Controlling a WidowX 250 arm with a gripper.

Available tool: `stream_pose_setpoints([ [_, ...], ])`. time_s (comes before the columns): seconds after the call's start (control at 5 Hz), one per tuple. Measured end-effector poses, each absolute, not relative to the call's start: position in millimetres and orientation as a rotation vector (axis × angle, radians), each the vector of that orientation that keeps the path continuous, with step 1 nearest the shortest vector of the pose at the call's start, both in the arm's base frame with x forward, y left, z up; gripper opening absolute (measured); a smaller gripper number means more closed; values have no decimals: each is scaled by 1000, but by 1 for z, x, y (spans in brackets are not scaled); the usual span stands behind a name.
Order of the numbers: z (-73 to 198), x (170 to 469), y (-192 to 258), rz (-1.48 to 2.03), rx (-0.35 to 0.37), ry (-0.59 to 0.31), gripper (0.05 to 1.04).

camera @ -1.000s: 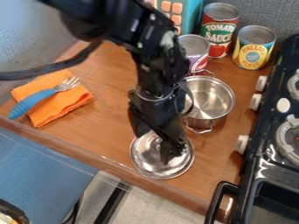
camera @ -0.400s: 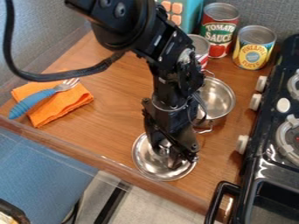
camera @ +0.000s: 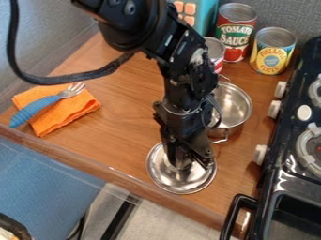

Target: Move the silver lid to the middle left of the table

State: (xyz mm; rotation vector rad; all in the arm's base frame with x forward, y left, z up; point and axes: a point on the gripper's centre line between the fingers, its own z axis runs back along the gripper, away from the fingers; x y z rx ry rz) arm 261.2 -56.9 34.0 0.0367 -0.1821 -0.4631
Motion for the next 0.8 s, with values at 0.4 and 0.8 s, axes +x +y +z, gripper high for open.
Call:
stream_pose_setpoints([
  [0.4, 88, 271, -32, -453, 17, -190, 285],
  [0.8, 112, 326, 44, -333, 14, -173, 285],
])
